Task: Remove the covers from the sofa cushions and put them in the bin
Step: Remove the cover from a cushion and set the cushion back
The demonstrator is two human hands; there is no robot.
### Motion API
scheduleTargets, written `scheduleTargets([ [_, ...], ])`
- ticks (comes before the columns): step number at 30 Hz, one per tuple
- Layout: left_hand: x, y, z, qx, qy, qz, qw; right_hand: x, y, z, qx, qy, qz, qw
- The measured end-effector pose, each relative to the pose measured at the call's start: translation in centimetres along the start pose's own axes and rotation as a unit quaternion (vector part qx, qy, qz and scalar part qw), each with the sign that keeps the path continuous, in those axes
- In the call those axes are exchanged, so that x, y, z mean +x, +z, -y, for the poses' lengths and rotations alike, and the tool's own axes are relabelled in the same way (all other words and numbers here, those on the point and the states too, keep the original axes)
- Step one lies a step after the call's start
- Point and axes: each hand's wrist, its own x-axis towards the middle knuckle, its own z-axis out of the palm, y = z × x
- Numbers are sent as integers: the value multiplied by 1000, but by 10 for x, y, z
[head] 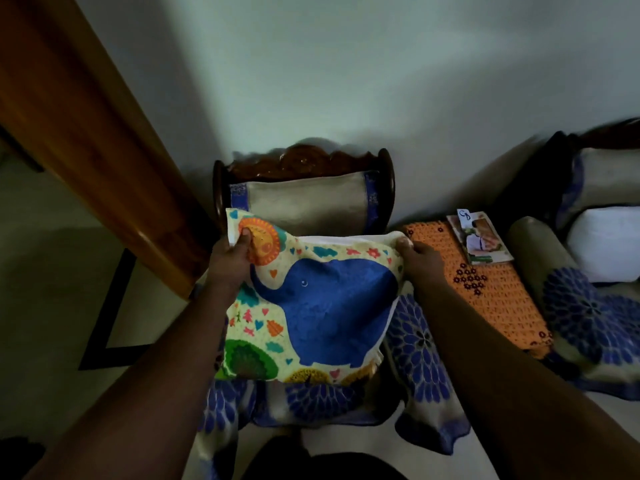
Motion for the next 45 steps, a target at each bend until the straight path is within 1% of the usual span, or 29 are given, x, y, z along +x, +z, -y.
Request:
scheduleTargets([
  [2, 29, -12, 15, 153, 55, -2, 987, 8, 5, 4, -20, -37, -51, 998],
  [4, 50, -17, 24, 240, 51, -2, 970, 18, 16, 7, -66, -56, -76, 993],
  [6, 63, -15, 30, 299, 22, -3, 954, 27, 28, 5, -104, -45, -99, 989],
  [9, 77, -8, 33, 336, 13, 2, 942, 44, 36, -1, -96, -22, -124, 987],
  [13, 93, 4, 32, 342, 7, -34, 939, 60, 45, 0, -126, -66, -148, 979],
  [15, 100, 10, 33, 371, 5, -27, 928, 70, 48, 2, -145, -63, -131, 979],
  [16, 101, 11, 35, 381, 21, -24, 924, 74, 48, 2, -159, -69, -132, 976],
  [18, 103, 16, 43, 383, 60, -30, 921, 87, 43, -3, -168, -84, -142, 972],
  [20, 103, 22, 48, 376, 50, -49, 924, 96, 36, -8, -176, -82, -137, 971],
  [22, 106, 26, 61, 323, 30, -61, 944, 104, 29, -12, -206, -108, -120, 965],
  [24, 112, 27, 71, 227, -33, -51, 972, 111, 26, -13, -224, -113, -85, 964],
  [26, 113, 31, 80, 141, -112, -25, 983, 118, 28, -16, -231, -123, -68, 963],
  [27, 110, 34, 80, 111, -126, -20, 986, 121, 30, -19, -216, -124, -67, 966],
  [28, 109, 37, 83, 96, -129, -31, 987, 123, 33, -18, -201, -111, -65, 971],
  [29, 106, 41, 82, 81, -130, -60, 986, 124, 35, -19, -189, -95, -62, 975],
  [30, 102, 44, 78, 39, -133, -85, 987, 125, 37, -18, -189, -90, -57, 976],
  [31, 99, 46, 76, 26, -130, -108, 985, 126, 39, -19, -192, -93, -53, 976],
  [33, 101, 48, 80, 50, -117, -130, 983, 132, 45, -24, -185, -96, -52, 977],
  [36, 114, 55, 110, 107, -94, -136, 980, 154, 61, -45, -166, -84, -60, 981],
  [38, 127, 66, 135, 104, -95, -152, 978, 175, 76, -63, -146, -62, -69, 985],
  [40, 144, 82, 158, 92, -106, -172, 975, 198, 94, -82, -142, -59, -79, 985],
  [43, 172, 103, 186, 74, -129, -180, 972, 236, 123, -112, -132, -52, -95, 985],
  [45, 194, 112, 202, 93, -128, -199, 967, 258, 140, -126, -126, -49, -99, 986],
])
